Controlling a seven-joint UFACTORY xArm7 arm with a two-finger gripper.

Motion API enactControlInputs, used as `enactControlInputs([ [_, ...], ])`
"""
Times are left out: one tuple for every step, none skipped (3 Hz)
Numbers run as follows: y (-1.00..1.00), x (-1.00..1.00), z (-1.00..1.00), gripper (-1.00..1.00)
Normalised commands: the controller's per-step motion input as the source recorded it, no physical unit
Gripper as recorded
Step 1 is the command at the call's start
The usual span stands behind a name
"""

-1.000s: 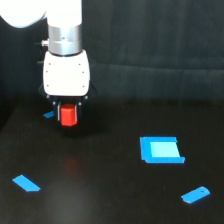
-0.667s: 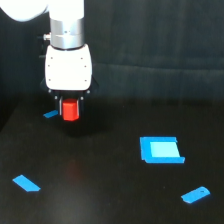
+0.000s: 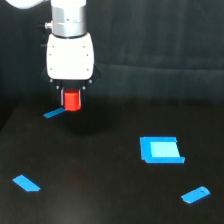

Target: Pick up the red object from the table

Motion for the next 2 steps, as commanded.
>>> enactControlInputs([
  [-0.03,0.12,0.35,-0.82],
  [-0.05,0.07,0.26,-0.86],
])
